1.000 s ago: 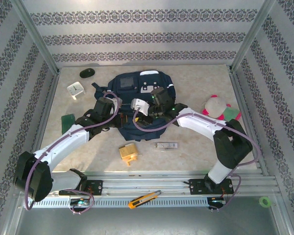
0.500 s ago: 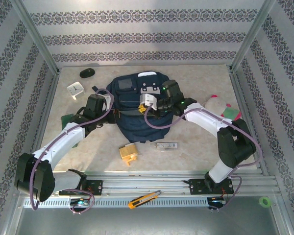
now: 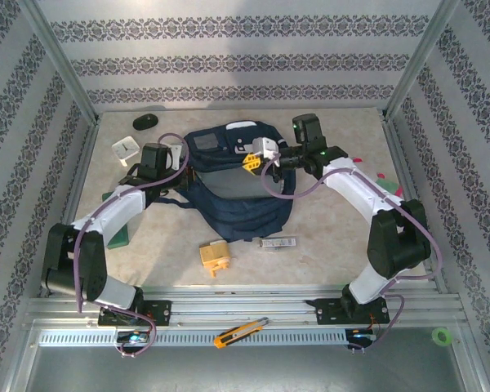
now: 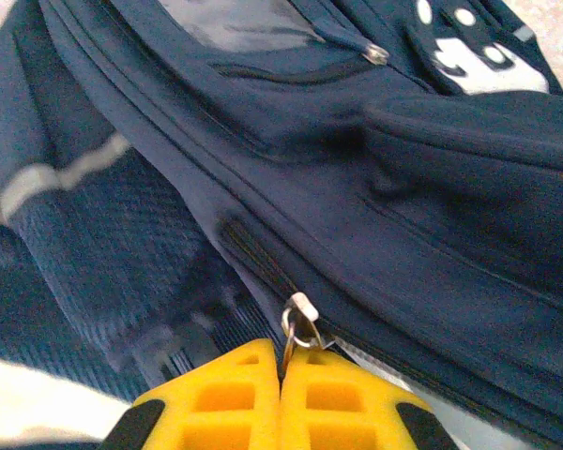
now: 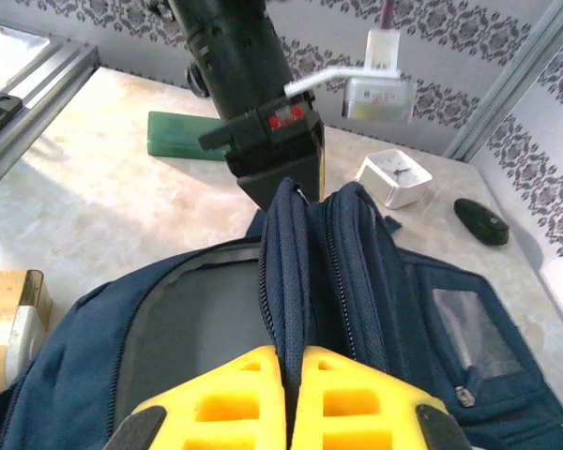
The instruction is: Pack books, pencil case, and school supplies into a backpack
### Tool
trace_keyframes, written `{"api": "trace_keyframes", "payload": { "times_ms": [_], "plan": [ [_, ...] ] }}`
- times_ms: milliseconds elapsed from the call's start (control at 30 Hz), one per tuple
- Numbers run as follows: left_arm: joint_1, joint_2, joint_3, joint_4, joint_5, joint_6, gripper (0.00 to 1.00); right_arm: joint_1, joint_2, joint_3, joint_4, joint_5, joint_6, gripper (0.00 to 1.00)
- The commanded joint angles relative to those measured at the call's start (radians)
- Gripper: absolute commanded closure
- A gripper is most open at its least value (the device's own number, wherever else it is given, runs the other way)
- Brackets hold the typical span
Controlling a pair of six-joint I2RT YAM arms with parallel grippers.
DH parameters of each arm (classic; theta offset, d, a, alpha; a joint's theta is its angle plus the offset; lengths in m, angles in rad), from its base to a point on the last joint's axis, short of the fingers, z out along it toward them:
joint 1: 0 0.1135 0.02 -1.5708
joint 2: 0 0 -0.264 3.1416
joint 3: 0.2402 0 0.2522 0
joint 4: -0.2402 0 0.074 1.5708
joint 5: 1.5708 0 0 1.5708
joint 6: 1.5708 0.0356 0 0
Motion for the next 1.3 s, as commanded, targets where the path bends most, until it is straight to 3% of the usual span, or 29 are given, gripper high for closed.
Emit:
{"api": "trace_keyframes", "payload": {
  "times_ms": [0,133,267,400,567,767,867,1033,1267],
  "plan": [
    [0.108,0.079,0.023,0.052,-0.181,0.000,1.00,-0.052,-0.025,0.089,0.014,-0.197,-0.012,1.00],
    [0.128,0.162,0.080,0.082,-0.193,-0.005,1.00,-0.059,-0.001,0.119,0.037,-0.193,0.031,1.00],
    [0.135,0.216,0.145,0.086,-0.197,-0.009,0.99,-0.041,0.024,0.139,0.070,-0.049,0.079,1.00],
    [0.135,0.186,0.180,0.058,-0.107,-0.022,0.64,-0.023,0.057,0.168,0.112,0.039,0.120,1.00],
    [0.135,0.013,0.113,0.021,-0.042,-0.111,0.49,-0.005,0.125,0.217,0.118,0.127,0.104,1.00],
    [0.135,-0.191,0.056,-0.171,-0.004,-0.111,0.41,-0.007,0.205,0.286,0.104,0.094,0.110,1.00],
    [0.133,-0.274,0.009,-0.238,0.067,-0.024,0.40,0.000,0.220,0.303,0.105,0.097,0.139,1.00],
    [0.117,-0.428,-0.089,-0.256,0.284,0.320,0.37,0.014,0.209,0.310,0.103,0.152,0.223,1.00],
    [0.095,-0.516,-0.133,-0.114,0.367,0.616,0.27,0.022,0.164,0.251,0.103,0.084,0.180,1.00]
  ]
}}
